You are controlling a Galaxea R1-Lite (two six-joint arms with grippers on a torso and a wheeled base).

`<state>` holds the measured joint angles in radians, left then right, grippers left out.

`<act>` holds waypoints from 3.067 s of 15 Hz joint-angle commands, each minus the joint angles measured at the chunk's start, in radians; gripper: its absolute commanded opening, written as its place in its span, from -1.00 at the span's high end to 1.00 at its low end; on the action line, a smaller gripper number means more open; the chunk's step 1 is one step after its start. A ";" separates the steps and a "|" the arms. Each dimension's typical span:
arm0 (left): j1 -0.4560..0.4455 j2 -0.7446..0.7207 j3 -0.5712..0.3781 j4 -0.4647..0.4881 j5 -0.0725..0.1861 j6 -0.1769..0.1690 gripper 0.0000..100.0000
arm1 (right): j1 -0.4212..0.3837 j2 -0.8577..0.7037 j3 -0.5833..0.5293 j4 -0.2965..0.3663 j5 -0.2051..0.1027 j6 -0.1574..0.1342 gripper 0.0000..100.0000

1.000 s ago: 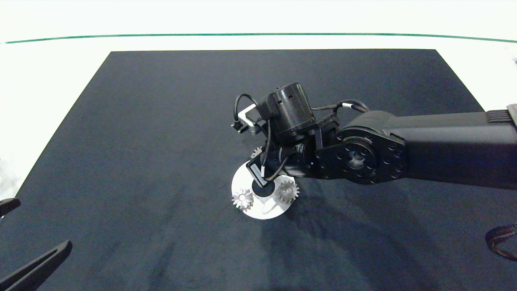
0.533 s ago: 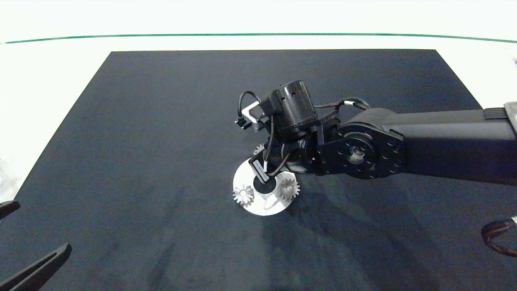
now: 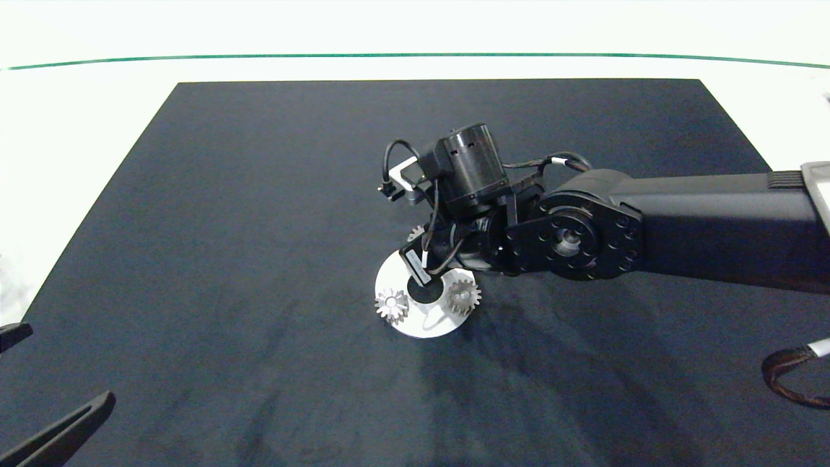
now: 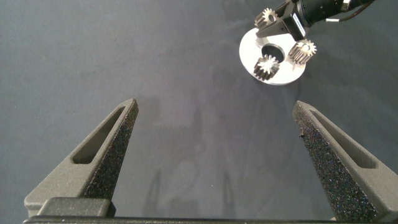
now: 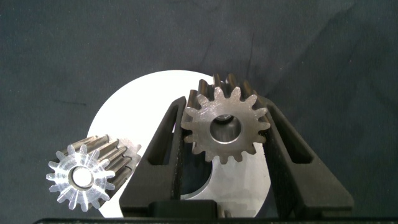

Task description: Install three planetary gears onto the carrier pins

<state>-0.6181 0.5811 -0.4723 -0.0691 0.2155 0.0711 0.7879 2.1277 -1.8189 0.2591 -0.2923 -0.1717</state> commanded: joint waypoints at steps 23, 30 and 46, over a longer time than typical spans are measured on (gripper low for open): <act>0.003 0.003 -0.002 -0.001 0.002 -0.001 -1.00 | 0.001 -0.173 0.010 0.057 0.007 -0.003 -1.00; 0.003 0.006 0.000 -0.001 0.002 -0.002 -1.00 | -0.052 -0.166 0.058 0.051 -0.001 -0.006 -1.00; 0.001 0.002 0.000 -0.001 0.002 -0.002 -1.00 | -0.064 -0.080 -0.007 0.026 -0.001 -0.006 -1.00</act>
<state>-0.6166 0.5830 -0.4728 -0.0700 0.2160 0.0681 0.7240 2.0394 -1.8247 0.2832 -0.2911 -0.1764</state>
